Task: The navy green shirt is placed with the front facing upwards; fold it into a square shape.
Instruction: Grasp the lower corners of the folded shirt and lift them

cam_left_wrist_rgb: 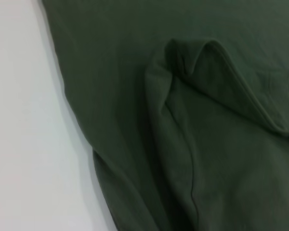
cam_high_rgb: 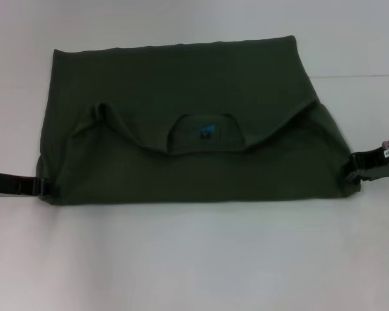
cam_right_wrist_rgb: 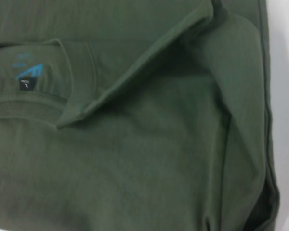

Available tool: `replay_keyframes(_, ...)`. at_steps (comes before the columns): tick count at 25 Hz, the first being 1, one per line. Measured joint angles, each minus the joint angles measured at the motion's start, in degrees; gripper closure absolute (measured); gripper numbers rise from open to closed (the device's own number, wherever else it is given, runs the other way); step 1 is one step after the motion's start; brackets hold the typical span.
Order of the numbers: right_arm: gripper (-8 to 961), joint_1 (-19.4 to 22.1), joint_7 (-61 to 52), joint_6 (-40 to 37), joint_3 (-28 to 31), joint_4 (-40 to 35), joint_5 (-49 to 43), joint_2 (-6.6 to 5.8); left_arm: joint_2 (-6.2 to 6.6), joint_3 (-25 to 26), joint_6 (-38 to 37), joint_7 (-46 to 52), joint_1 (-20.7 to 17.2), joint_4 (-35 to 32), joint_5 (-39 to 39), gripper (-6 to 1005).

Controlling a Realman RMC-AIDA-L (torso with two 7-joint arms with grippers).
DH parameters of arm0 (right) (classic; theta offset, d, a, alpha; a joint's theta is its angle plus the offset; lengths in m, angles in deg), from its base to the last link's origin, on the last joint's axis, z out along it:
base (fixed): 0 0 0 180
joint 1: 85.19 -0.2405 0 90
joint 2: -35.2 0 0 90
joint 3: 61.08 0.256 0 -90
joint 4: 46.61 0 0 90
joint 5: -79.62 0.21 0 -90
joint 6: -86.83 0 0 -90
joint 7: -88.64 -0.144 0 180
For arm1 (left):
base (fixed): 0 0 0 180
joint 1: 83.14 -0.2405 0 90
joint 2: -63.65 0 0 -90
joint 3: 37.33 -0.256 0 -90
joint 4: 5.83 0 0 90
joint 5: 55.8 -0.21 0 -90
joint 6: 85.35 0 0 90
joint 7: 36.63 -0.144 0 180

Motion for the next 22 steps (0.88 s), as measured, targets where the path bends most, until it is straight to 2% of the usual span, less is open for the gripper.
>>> replay_keyframes(2,556,-0.12,-0.01,0.0,-0.04,0.0,-0.8,-0.01,0.0,0.0,0.0,0.01,0.0,0.0,0.0,983)
replay_keyframes(7,770,-0.3,0.09,-0.01,-0.06,-0.34,-1.76,0.01,0.08,0.0,0.0,0.16,0.0,0.0,0.0,982)
replay_keyframes(12,936,-0.32,0.8,-0.51,-0.06,-0.62,-1.72,-0.36,0.15,0.53,-0.86,0.18,-0.01,-0.21,0.0,982)
replay_keyframes(17,934,-0.29,2.07,-5.3,0.36,-3.07,-1.41,-0.76,0.76,1.9,-4.58,0.19,0.27,-0.78,-0.56,982)
replay_keyframes(22,934,0.04,3.56,-15.02,0.32,-5.72,-1.45,-0.97,1.69,2.22,-11.27,1.61,-0.14,-2.99,-2.2,982)
